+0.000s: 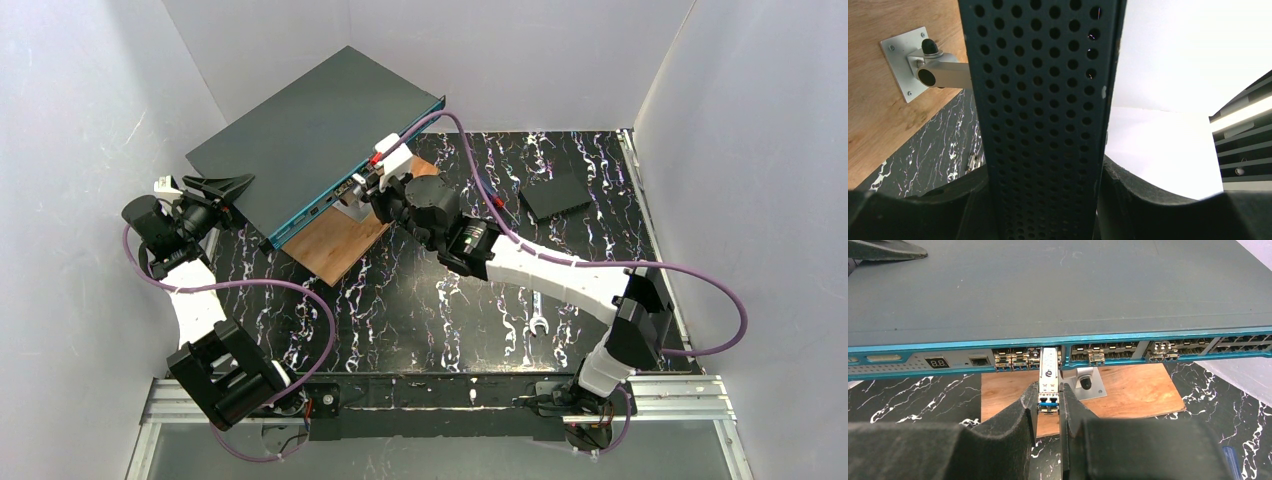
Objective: Insert the plug into the switch port
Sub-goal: Insert the connector into the switch port.
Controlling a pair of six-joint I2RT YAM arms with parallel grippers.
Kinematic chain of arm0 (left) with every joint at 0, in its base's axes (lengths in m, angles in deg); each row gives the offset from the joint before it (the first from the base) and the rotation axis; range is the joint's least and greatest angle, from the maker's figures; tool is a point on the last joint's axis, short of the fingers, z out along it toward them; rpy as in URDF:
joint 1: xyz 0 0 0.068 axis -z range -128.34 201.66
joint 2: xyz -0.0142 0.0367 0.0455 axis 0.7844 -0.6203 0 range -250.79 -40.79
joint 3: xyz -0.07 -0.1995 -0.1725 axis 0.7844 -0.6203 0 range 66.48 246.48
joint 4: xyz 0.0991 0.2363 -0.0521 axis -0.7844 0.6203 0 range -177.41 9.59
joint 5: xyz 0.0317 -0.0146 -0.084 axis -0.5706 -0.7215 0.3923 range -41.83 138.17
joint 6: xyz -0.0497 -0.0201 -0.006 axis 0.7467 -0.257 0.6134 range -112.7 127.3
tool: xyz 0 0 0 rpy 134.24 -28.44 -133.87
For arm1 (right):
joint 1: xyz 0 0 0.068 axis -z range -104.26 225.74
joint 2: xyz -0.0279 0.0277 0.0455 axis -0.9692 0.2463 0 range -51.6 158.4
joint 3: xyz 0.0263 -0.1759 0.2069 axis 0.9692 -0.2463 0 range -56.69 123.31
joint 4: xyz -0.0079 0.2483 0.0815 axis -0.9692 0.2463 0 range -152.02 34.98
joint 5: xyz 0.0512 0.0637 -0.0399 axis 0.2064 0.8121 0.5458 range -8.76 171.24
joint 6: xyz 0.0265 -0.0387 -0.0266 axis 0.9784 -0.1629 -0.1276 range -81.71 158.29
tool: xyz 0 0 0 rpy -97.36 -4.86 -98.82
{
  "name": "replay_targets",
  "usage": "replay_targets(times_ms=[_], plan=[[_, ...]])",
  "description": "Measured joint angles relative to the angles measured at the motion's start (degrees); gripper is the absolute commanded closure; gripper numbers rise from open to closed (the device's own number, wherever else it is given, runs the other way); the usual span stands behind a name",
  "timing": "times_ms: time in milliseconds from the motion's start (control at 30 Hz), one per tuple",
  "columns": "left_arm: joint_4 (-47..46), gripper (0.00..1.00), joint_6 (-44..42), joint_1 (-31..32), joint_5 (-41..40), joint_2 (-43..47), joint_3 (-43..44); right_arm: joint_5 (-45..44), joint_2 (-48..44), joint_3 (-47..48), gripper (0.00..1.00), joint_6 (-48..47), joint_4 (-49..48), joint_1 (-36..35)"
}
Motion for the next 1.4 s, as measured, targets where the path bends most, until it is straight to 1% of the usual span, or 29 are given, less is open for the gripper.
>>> replay_targets(times_ms=[933, 1133, 1400], plan=[[0.0, 1.0, 0.0, 0.0, 0.1, 0.0, 0.0, -2.2, -0.5, -2.1, 0.99, -0.1, -2.4, -0.5], [0.0, 1.0, 0.0, 0.0, 0.1, 0.0, 0.0, -4.3, -1.0, -2.8, 0.99, -0.5, -2.4, -0.2], [0.0, 1.0, 0.0, 0.0, 0.1, 0.0, 0.0, -3.9, -1.0, -3.1, 0.99, -0.8, -2.9, -0.1]])
